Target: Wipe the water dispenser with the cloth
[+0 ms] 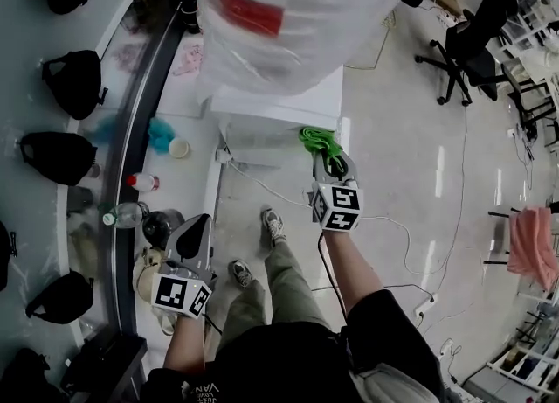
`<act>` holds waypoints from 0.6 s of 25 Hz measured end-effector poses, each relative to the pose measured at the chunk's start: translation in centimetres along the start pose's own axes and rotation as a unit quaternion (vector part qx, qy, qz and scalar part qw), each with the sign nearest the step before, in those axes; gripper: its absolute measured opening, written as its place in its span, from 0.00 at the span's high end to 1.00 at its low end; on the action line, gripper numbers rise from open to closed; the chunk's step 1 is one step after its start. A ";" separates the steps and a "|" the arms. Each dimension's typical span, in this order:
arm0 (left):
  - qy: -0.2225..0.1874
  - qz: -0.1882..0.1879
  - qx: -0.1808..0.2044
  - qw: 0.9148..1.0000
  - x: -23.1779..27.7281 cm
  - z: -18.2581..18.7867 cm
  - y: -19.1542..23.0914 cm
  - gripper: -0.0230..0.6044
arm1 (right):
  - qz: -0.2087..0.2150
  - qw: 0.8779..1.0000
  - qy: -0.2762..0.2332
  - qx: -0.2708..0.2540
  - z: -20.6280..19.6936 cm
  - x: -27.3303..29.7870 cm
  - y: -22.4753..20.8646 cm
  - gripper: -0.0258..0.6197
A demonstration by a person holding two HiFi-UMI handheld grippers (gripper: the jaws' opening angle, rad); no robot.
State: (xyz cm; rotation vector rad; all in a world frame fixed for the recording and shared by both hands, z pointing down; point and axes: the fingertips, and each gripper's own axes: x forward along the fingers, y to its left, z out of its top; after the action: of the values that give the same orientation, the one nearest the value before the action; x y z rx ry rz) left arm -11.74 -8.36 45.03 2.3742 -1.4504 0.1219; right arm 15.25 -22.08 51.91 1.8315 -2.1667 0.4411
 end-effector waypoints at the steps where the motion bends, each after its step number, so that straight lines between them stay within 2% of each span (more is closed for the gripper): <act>1: 0.001 -0.003 0.001 1.000 0.2 0.0 -0.2 0.96 | -0.009 1.000 -0.001 0.004 0.0 -0.2 -0.7 0.82; 5: 0.001 -0.013 0.003 1.000 0.7 0.0 -0.6 0.96 | -0.044 0.999 0.002 0.017 -0.3 -1.0 -3.1 0.82; 8: 0.000 -0.014 0.000 1.000 0.6 -0.2 -0.7 0.96 | -0.053 0.998 0.008 0.016 -1.1 -2.1 -3.2 0.82; 11: 0.002 -0.017 -0.001 1.000 0.3 -0.7 -0.7 0.96 | -0.025 1.000 0.010 0.007 -2.1 -3.2 -0.6 0.82; 15: 0.004 -0.018 0.000 1.000 -0.4 -1.6 -0.3 0.96 | 0.051 0.999 0.016 0.004 -3.9 -2.3 6.2 0.82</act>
State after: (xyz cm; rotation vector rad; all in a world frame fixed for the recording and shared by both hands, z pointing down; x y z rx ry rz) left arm -11.44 -7.36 46.32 2.3963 -1.4023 0.1213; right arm 9.51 -17.49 54.20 1.7106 -2.2479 0.4997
